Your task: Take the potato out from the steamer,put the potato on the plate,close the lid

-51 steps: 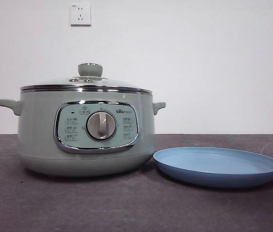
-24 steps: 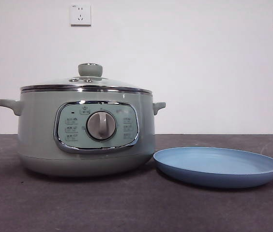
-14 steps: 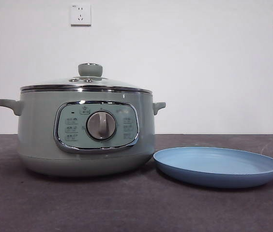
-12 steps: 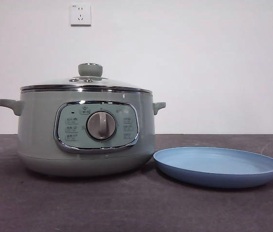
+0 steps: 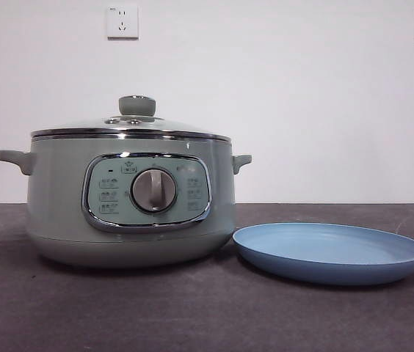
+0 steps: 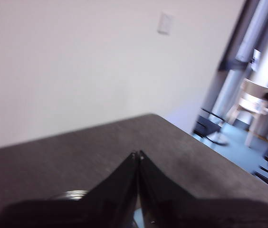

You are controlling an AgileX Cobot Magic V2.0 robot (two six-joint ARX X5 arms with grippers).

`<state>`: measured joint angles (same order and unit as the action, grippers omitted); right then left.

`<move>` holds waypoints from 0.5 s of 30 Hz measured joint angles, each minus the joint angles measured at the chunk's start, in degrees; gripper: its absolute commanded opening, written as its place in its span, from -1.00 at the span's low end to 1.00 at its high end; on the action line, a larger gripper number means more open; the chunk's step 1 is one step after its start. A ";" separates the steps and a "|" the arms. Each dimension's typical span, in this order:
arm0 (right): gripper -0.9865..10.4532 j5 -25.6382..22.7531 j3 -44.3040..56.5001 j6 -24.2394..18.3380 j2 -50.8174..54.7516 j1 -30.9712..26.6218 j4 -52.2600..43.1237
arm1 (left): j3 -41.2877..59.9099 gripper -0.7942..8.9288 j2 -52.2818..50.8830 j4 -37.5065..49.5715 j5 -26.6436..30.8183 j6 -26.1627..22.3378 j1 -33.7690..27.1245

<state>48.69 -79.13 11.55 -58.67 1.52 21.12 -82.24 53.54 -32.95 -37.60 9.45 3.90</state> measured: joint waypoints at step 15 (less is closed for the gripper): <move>0.27 -1.42 -4.44 -1.95 -6.67 0.04 6.32 | -2.10 0.28 12.48 1.44 6.29 0.72 2.21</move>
<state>47.27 -83.57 9.61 -65.34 1.56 27.44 -84.34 66.02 -31.51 -31.31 10.17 6.11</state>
